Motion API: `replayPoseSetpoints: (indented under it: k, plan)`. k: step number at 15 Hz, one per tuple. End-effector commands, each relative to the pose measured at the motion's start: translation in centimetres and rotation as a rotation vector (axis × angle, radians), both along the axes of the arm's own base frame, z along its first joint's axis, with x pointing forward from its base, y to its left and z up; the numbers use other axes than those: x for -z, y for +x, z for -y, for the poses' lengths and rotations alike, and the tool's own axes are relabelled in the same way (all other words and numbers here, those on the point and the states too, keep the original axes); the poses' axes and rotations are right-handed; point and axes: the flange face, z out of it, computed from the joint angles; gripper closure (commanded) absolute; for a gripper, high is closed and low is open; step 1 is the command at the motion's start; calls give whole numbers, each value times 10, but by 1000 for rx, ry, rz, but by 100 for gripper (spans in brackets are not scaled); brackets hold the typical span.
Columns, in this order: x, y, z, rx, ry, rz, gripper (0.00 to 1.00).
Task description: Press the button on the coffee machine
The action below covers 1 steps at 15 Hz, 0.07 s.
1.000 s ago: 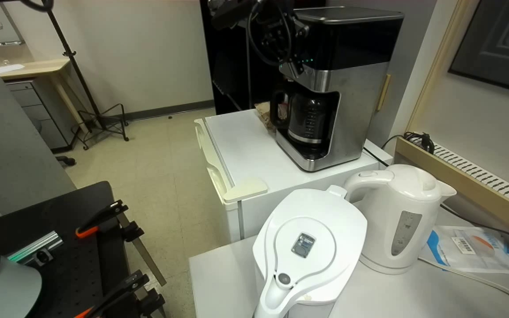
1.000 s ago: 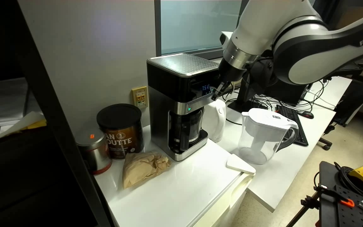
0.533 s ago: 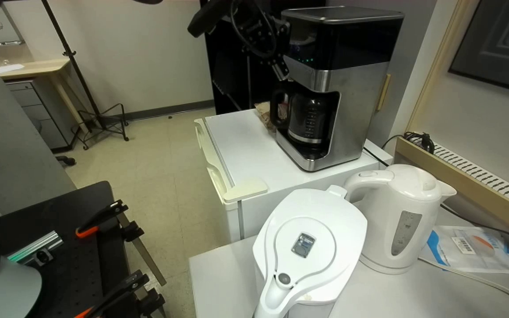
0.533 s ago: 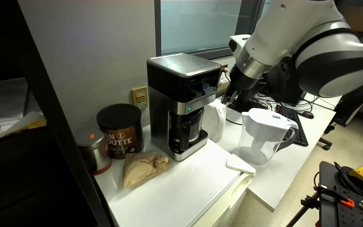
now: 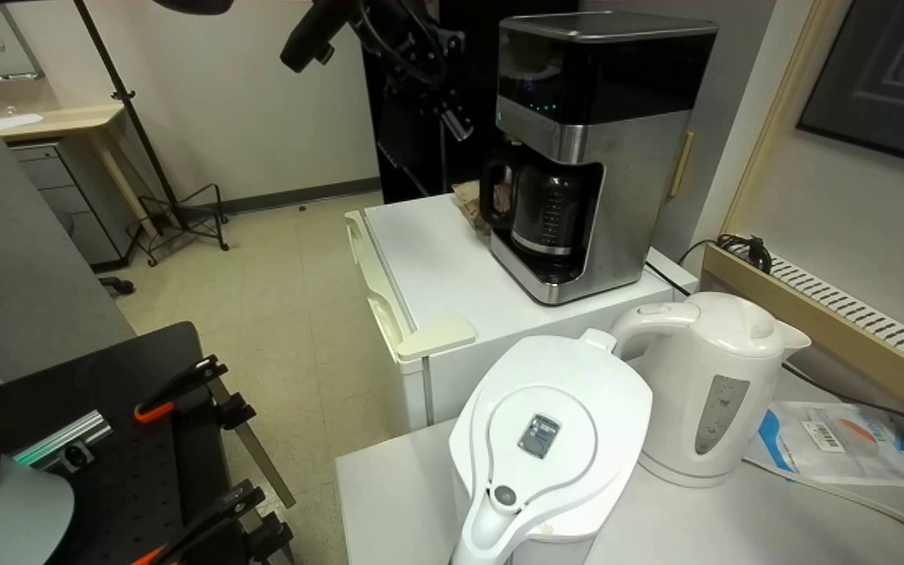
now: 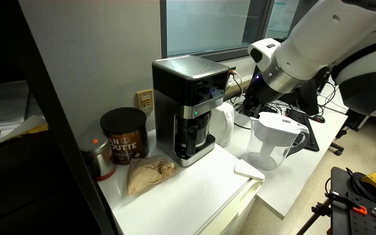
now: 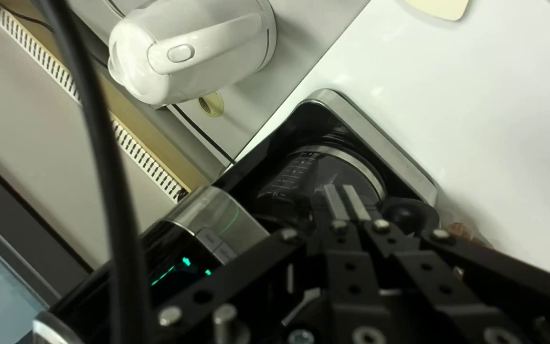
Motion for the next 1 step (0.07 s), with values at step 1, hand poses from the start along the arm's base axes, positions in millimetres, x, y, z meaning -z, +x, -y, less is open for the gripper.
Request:
replayPoseSetpoints:
  k: [1]
  plan:
    - [-4,-16,-5,-36,-30,15,100]
